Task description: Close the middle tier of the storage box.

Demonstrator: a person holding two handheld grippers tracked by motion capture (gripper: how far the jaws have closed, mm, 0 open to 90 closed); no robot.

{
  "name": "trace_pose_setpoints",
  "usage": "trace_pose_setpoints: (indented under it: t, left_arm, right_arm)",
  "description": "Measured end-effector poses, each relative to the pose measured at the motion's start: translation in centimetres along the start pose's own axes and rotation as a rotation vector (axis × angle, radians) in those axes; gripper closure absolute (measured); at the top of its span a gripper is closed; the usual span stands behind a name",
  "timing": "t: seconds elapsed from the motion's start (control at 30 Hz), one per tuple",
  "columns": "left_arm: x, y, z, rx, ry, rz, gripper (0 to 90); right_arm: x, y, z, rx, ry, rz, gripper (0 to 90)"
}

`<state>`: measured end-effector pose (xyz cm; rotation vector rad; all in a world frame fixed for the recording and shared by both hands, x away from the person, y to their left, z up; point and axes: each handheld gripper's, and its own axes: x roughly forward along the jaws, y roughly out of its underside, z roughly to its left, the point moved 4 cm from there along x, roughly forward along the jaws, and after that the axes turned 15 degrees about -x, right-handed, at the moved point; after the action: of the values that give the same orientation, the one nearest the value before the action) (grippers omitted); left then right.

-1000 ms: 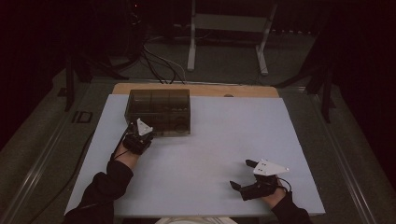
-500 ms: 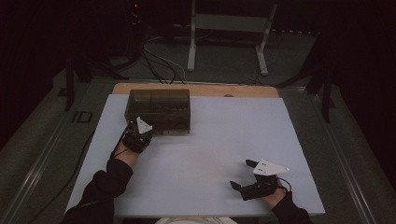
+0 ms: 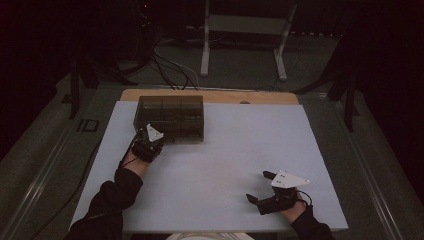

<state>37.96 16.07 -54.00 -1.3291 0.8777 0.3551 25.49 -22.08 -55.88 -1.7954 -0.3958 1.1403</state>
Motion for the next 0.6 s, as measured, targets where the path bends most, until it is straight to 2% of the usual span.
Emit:
trace_pose_setpoints:
  t: [0.6]
  left_arm:
    - [0.46,-0.08,0.30,-0.003,-0.010,0.007,90.0]
  right_arm:
    - [0.00,0.02,-0.02,0.000,0.001,0.001,0.0]
